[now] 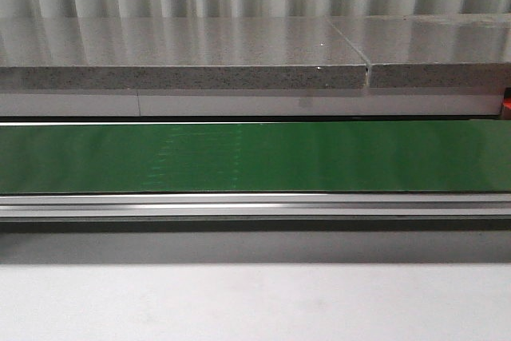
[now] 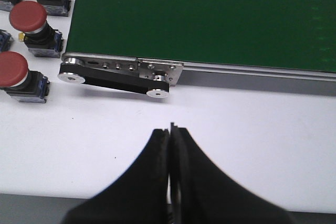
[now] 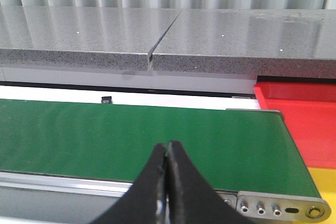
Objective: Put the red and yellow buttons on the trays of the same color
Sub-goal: 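Move the left gripper down over the red push-button on the table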
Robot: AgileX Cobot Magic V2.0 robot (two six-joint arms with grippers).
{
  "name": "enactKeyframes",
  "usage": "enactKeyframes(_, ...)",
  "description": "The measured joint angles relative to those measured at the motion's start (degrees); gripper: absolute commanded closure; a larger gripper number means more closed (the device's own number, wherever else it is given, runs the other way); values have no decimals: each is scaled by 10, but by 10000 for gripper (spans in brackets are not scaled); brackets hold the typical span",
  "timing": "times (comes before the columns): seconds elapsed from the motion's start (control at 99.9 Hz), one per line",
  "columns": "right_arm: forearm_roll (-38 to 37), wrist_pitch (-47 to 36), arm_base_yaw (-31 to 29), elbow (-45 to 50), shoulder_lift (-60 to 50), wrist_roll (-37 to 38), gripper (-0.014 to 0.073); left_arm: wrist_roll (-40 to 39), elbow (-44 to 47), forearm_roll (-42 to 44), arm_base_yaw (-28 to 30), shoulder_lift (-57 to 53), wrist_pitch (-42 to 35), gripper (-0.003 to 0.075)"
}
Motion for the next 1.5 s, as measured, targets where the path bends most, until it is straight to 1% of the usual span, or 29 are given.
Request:
enactKeyframes(0.07,0,0,0,0,0,0,661,0,0,1,0,0,0,720)
enactKeyframes(0.14,0,0,0,0,0,0,661,0,0,1,0,1,4,656)
enactKeyframes(0.21,0,0,0,0,0,0,661,0,0,1,0,1,12,545)
enactKeyframes(0.33,0,0,0,0,0,0,661,-6,0,1,0,1,28,283)
enactKeyframes(0.36,0,0,0,0,0,0,661,-13,0,1,0,1,31,233)
enactKeyframes(0.4,0,0,0,0,0,0,661,-25,0,1,0,1,33,175)
enactKeyframes(0.47,0,0,0,0,0,0,661,-43,0,5,0,1,37,122)
enactKeyframes(0.58,0,0,0,0,0,0,661,-71,0,20,0,1,36,120)
enactKeyframes(0.71,0,0,0,0,0,0,661,-150,0,60,0,4,31,120)
enactKeyframes(0.82,0,0,0,0,0,0,661,-193,0,103,0,22,30,120)
enactKeyframes(0.931,0,0,0,0,0,0,661,-233,0,135,0,57,24,120)
enactKeyframes(1.231,0,0,0,0,0,0,661,-351,-1,204,3,182,-41,120)
enactKeyframes(1.331,0,0,0,0,0,0,661,-368,-1,206,23,222,-69,120)
enactKeyframes(1.501,0,0,0,0,0,0,661,-374,-1,190,95,270,-113,120)
